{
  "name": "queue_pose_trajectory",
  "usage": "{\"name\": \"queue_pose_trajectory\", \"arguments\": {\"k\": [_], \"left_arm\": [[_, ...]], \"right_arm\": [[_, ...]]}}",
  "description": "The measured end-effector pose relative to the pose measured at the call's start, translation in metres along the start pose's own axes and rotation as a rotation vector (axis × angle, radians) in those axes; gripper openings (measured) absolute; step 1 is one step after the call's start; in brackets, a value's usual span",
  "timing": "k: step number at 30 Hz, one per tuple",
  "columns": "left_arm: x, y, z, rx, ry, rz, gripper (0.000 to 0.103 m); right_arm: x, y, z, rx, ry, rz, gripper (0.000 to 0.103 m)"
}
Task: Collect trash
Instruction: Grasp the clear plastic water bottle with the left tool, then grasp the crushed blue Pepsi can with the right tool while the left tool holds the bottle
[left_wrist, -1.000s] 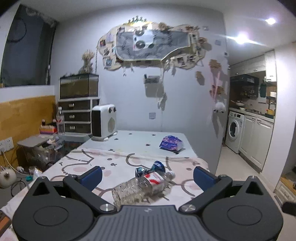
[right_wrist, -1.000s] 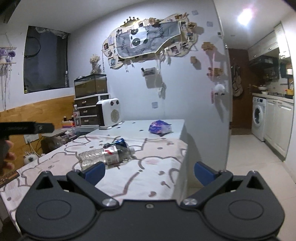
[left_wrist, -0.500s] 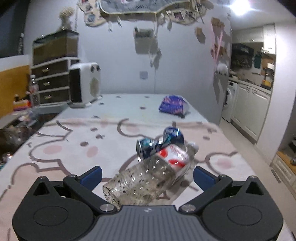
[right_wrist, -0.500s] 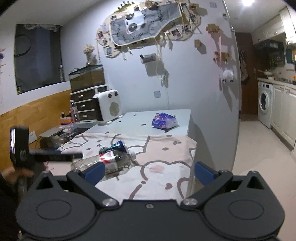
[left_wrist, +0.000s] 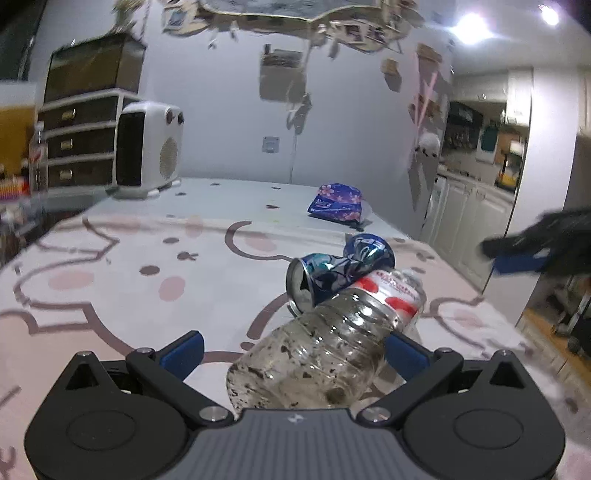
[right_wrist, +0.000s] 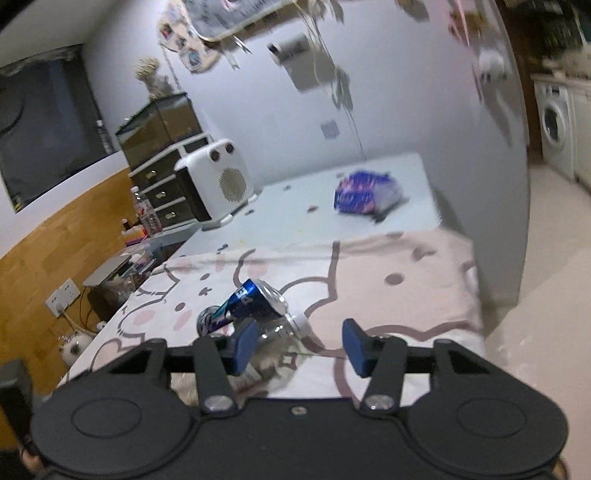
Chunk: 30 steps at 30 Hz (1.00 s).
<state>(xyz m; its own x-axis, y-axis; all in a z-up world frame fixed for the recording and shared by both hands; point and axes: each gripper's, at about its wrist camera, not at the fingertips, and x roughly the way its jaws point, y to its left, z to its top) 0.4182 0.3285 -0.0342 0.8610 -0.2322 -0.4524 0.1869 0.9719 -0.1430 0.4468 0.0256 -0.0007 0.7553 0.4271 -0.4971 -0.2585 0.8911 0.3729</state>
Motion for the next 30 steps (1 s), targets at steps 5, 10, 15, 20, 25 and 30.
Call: {"name": "queue_pose_trajectory", "arguments": {"k": [5,10,15,20,25,30], "left_arm": [[-0.008,-0.018,-0.001,0.071,0.018,-0.058,0.086],[-0.021,-0.040,-0.008,0.147,0.065,-0.034,0.070],[-0.040,-0.050,-0.016,0.200,0.080,-0.027,0.064],[-0.045,-0.048,-0.019,0.196,0.080,-0.033,0.064],[-0.043,-0.047,-0.019,0.180,0.068,-0.035,0.065],[-0.040,-0.049,-0.021,0.170,0.058,-0.037,0.066]], "right_arm": [[0.050,-0.002,-0.011,0.068,0.043,-0.019,0.044],[0.066,-0.001,-0.019,0.095,0.056,0.002,0.041],[0.062,0.018,-0.023,0.056,0.093,0.078,0.040],[0.045,0.045,-0.014,-0.053,0.047,0.060,0.046],[0.053,0.055,0.019,-0.025,0.014,0.018,0.075],[0.098,0.062,0.043,0.082,0.123,0.010,0.083]]}}
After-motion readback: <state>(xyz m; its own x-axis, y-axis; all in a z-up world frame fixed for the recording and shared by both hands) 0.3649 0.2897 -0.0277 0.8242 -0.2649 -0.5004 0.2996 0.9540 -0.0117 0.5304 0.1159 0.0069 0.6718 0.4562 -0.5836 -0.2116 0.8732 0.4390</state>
